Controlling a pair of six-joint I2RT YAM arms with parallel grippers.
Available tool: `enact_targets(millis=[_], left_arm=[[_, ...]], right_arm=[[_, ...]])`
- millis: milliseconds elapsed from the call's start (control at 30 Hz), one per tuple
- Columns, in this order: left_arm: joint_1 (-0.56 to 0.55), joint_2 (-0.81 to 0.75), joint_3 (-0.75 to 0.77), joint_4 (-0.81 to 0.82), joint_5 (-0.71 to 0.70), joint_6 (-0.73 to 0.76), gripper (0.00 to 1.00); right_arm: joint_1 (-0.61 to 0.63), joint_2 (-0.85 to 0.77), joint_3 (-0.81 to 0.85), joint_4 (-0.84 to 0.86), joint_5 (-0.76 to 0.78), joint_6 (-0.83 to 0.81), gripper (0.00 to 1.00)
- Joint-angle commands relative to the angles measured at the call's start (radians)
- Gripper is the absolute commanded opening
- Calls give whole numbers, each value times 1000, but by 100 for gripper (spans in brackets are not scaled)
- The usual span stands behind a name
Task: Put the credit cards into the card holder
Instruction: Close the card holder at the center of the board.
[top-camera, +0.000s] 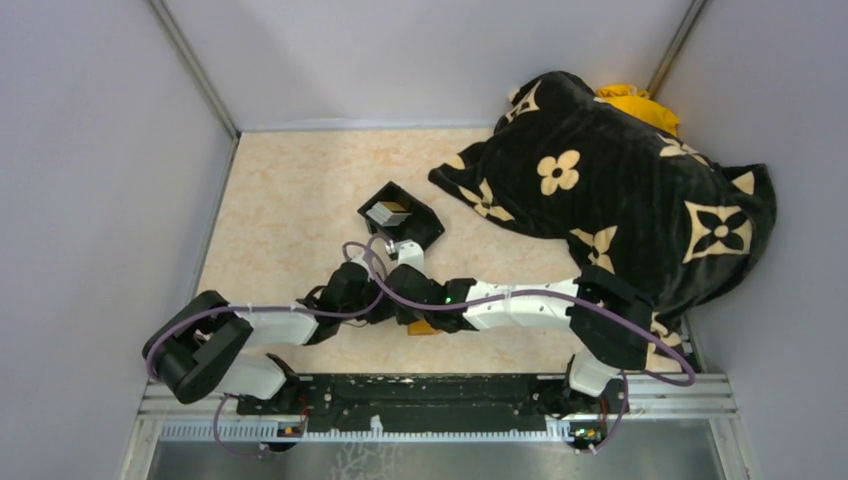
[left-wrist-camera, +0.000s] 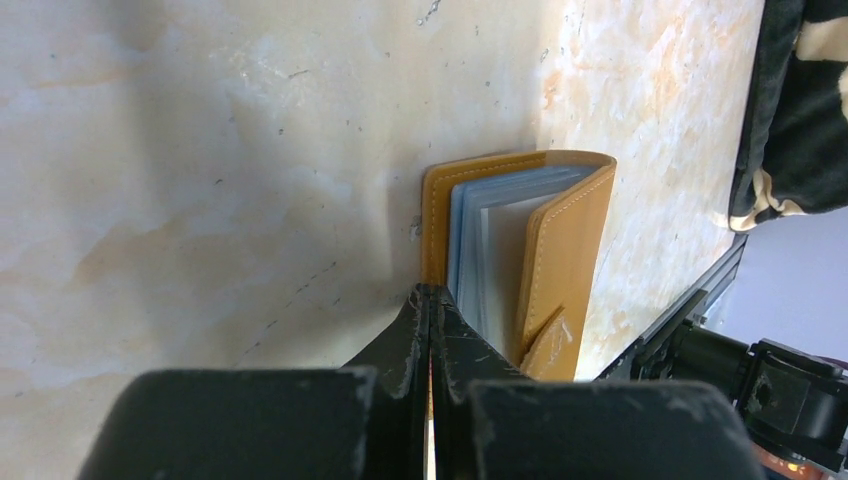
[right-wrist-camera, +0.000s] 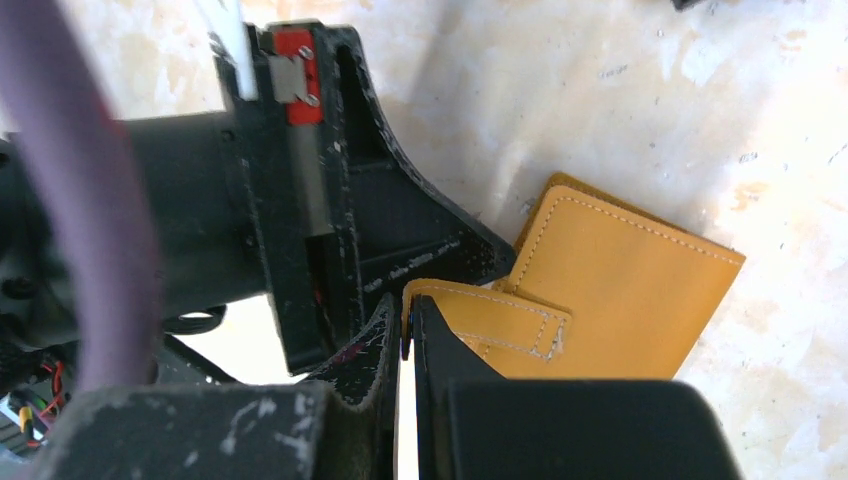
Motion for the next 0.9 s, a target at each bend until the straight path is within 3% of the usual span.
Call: enact_targets(millis=[0,367,700,867], left_arm=[[-4,-26,-18,-18,-17,14,0],[-4,-110,-17,-115,-51,26,0],[-5,-274,28,-285,-165,83,1],[-1,-264,109,-289,-180,154,1]], right_arm=[[16,12,-42,87,-24,50,0],[-34,17,-190,264,-98,106,0],[-47,23,-224,299,-138,111,0],[-48,11,-239,299,-137,106,0]])
